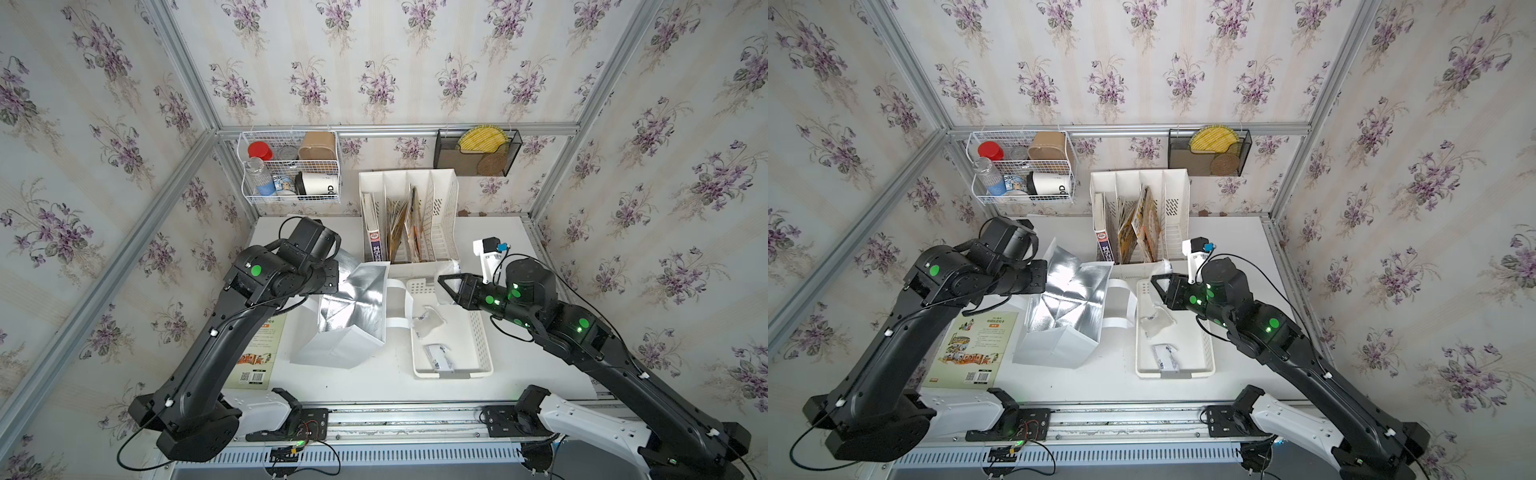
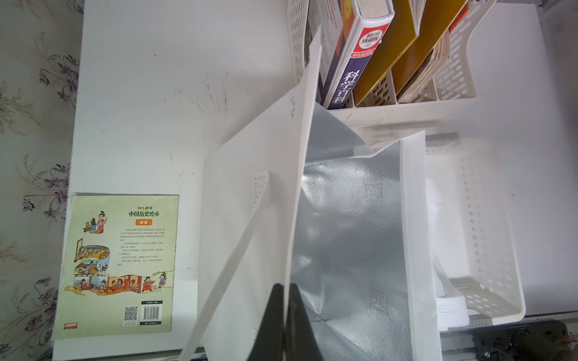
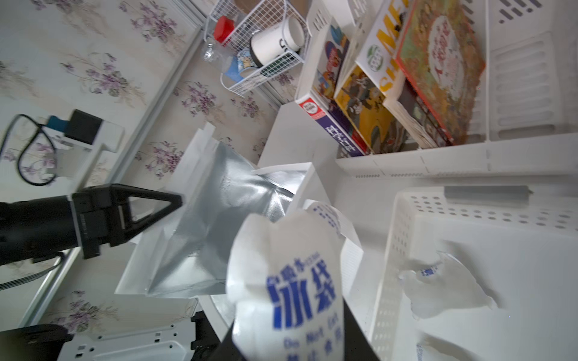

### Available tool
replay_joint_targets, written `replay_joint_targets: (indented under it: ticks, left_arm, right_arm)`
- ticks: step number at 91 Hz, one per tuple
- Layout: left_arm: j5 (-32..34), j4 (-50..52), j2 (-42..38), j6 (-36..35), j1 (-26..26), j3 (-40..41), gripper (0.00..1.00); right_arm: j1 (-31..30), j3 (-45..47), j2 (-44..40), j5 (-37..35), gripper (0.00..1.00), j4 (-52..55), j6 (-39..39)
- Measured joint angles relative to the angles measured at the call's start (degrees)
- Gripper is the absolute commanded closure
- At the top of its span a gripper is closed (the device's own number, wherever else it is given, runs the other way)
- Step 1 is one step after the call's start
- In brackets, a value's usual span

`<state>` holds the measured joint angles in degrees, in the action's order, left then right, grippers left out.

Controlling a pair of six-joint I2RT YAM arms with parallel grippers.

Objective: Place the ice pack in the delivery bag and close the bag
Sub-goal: Pick up the ice pack from the bin, then place the ice pack in the delivery bag.

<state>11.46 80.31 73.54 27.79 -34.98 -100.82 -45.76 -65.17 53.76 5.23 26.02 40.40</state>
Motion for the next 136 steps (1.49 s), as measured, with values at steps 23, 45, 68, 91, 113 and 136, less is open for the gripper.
replay_joint_targets:
  ticks: [23, 45, 68, 91, 113, 136]
  left_arm:
    - [0.0, -0.4, -1.5, 0.0, 0.0, 1.5, 1.00]
    - [-0.1, -0.5, -1.1, 0.0, 0.0, 1.6, 1.00]
    - [-1.3, -0.8, -0.8, 0.4, 0.0, 1.6, 1.00]
    - [-3.0, -2.1, -0.4, 0.6, 0.0, 2.3, 1.00]
    - [-3.4, -2.8, -0.2, 0.6, 0.0, 2.3, 1.00]
    - [-3.4, -2.9, -0.4, 0.6, 0.0, 2.6, 1.00]
  right_arm:
    - [-9.0, -8.6, 9.6, 1.3, 1.00, -4.0, -2.0]
    - [-14.0, -11.9, 19.4, -1.0, 1.00, -3.2, -3.3]
    - [-16.2, -16.0, 27.6, -1.5, 1.00, -0.4, -5.4]
    - [-17.3, -17.5, 32.4, -0.7, 1.00, -1.2, -6.7]
    - [-17.3, -20.2, 40.5, -1.6, 0.94, -0.4, -8.3]
    - [-17.3, -20.7, 43.5, -1.2, 0.59, -0.9, -8.7]
